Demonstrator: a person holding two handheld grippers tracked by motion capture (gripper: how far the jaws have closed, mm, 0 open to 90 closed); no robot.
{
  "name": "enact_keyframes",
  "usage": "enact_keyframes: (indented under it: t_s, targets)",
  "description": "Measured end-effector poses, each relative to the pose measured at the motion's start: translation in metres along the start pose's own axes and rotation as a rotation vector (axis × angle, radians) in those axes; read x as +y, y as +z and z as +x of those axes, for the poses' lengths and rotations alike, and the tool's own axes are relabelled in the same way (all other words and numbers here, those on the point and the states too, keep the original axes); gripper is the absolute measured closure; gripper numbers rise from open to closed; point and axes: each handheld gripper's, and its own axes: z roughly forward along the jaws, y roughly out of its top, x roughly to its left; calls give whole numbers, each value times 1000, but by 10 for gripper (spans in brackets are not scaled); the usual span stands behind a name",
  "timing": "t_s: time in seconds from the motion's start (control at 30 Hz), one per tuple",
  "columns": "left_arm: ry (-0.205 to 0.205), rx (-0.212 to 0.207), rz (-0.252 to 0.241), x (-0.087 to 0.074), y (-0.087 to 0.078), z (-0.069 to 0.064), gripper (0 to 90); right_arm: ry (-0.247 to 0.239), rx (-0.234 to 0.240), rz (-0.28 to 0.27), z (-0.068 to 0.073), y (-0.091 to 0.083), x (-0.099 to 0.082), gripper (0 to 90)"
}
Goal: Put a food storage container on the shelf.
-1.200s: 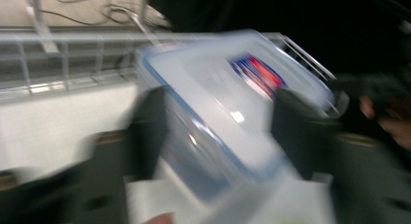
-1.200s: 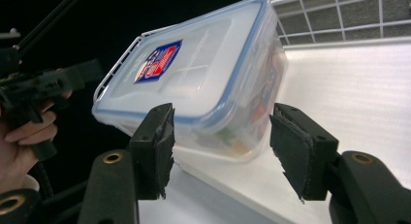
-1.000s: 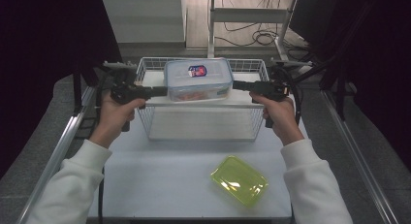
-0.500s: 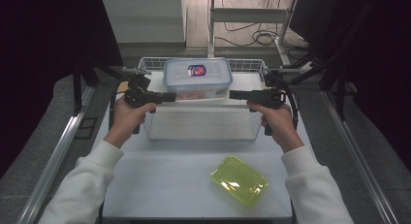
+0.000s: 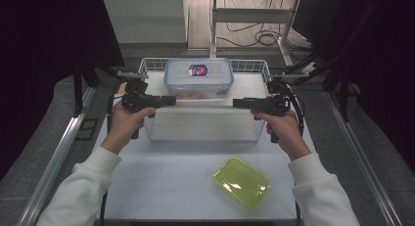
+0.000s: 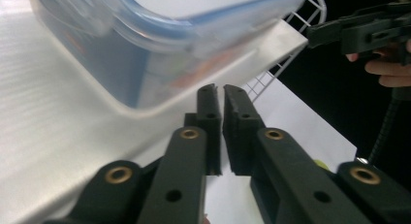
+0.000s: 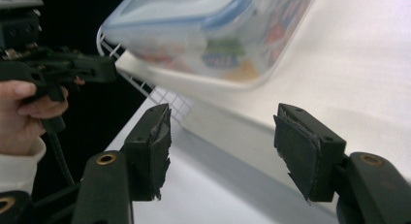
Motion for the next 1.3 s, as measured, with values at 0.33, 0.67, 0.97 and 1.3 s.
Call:
enact_keyframes:
  t_s: [0.33, 0.67, 0.97, 1.3]
  targets:
    - [23, -12, 135, -38, -18, -14, 487, -108, -10, 169, 3, -5, -38, 378]
    - [6, -34, 224, -72, -18, -4, 380, -132, -13, 252, -6, 4, -62, 378]
    - [25, -9, 249, -100, -15, -2, 332, -123, -16, 256, -17, 11, -83, 368]
    - [-1, 14, 250, -139, -14, 3, 316, -104, -39, 263, -32, 6, -109, 368]
